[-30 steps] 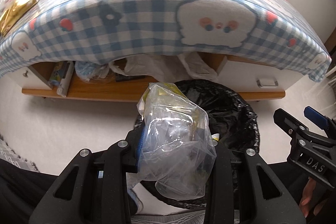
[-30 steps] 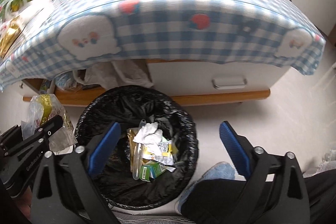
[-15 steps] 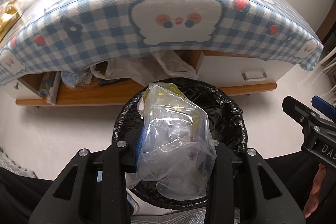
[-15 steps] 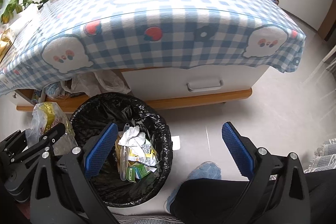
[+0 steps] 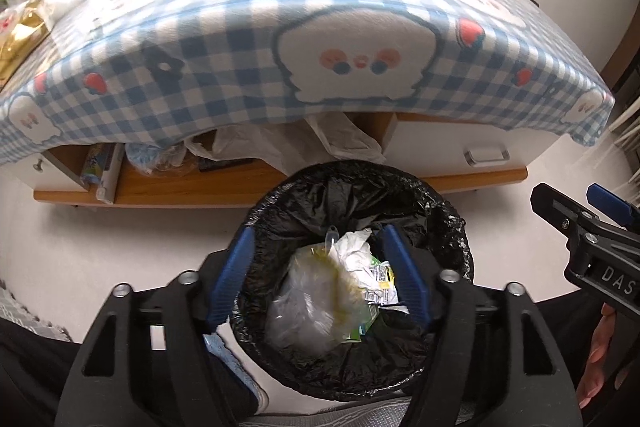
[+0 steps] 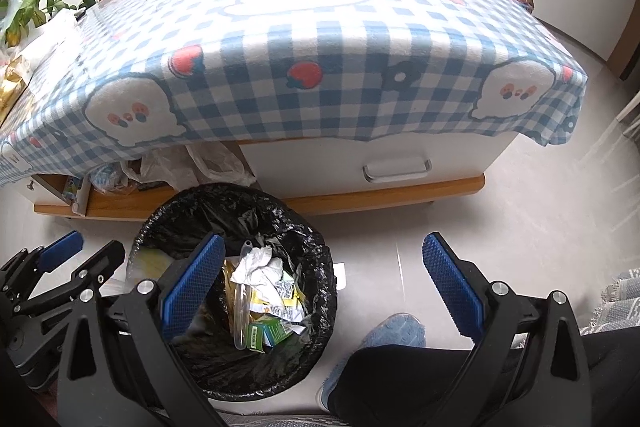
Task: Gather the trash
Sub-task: 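Open the right tool to drop the tissue while the left tool drops the plastic bag, then move both tools back over the table toward the red net and pill bottle, then grasp the red mesh net with the left tool while the right tool grasps the pill bottle, then carry the red mesh net and white-green pill bottle over the trash bin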
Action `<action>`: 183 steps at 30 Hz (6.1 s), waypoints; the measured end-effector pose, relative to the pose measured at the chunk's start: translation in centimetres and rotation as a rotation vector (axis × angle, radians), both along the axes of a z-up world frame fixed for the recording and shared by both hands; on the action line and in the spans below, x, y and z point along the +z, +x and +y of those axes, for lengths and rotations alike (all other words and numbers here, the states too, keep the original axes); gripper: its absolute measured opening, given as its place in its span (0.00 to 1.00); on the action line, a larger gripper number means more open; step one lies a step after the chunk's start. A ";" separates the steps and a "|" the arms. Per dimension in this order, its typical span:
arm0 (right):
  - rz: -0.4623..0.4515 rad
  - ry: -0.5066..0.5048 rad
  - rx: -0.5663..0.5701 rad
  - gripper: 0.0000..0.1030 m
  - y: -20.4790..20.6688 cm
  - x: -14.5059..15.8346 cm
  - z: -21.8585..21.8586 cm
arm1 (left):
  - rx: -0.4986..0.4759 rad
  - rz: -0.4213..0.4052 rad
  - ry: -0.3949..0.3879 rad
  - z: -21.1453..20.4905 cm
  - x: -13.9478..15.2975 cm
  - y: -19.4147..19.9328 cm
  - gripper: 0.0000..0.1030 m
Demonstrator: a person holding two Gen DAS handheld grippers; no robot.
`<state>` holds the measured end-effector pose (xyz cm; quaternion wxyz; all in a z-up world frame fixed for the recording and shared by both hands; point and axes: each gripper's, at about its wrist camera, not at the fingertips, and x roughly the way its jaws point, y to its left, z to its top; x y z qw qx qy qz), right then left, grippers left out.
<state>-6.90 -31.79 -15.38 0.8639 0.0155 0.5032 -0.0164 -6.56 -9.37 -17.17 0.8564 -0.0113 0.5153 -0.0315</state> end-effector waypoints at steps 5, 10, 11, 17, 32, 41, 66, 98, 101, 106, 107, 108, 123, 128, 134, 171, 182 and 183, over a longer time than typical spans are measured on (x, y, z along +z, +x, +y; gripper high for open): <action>-0.035 -0.002 0.018 0.92 0.3 1.0 0.7 | 0.025 -0.038 0.009 1.3 1.4 -0.2 0.81; -0.080 -0.001 0.038 0.92 0.8 2.6 1.5 | 0.045 -0.082 0.005 2.5 3.4 0.0 0.91; -0.090 0.000 0.041 0.92 0.9 2.9 1.6 | 0.046 -0.093 0.010 2.6 3.8 0.0 0.93; -0.146 0.004 0.054 0.92 2.2 5.3 2.0 | 0.059 -0.115 0.002 3.7 6.0 0.6 0.94; -0.232 0.024 0.097 0.92 6.5 10.3 2.6 | 0.088 -0.172 -0.013 5.9 10.9 4.6 0.94; -0.251 0.012 0.107 0.92 9.4 10.8 2.7 | 0.081 -0.218 0.004 5.7 12.8 8.3 0.94; -0.297 0.013 0.128 0.92 21.0 11.5 4.3 | 0.091 -0.236 -0.003 6.0 13.3 20.8 0.94; -0.187 0.018 0.104 0.76 37.9 5.6 5.0 | 0.088 -0.177 -0.003 5.5 8.8 42.4 0.86; -0.176 0.027 0.113 0.68 38.3 5.3 5.5 | 0.079 -0.158 0.004 5.1 8.3 43.2 0.76; -0.154 0.036 0.095 0.54 38.8 4.8 5.4 | 0.070 -0.108 -0.004 4.5 7.4 43.7 0.42; -0.145 0.036 0.090 0.46 38.9 4.7 5.2 | 0.072 -0.114 0.003 4.5 7.4 43.6 0.35; -0.141 0.042 0.087 0.40 38.9 4.6 5.1 | 0.072 -0.114 0.011 4.4 7.4 43.5 0.33; -0.145 0.044 0.071 0.40 38.0 5.4 4.3 | 0.053 -0.112 -0.012 4.5 8.5 41.9 0.19; -0.154 0.021 0.084 0.40 37.1 5.9 4.6 | 0.063 -0.111 -0.037 4.8 8.9 40.8 0.19; -0.161 -0.008 0.109 0.40 35.8 6.4 5.0 | 0.100 -0.098 -0.068 5.1 8.6 39.0 0.19; -0.207 0.022 0.167 0.40 21.0 10.8 8.2 | 0.010 -0.129 0.002 4.8 11.9 21.2 0.19; -0.211 0.020 0.174 0.40 15.5 11.8 8.0 | 0.004 -0.132 0.000 5.6 12.3 15.3 0.19; -0.211 0.022 0.172 0.40 14.9 11.8 7.9 | 0.005 -0.131 -0.002 5.6 12.3 14.8 0.19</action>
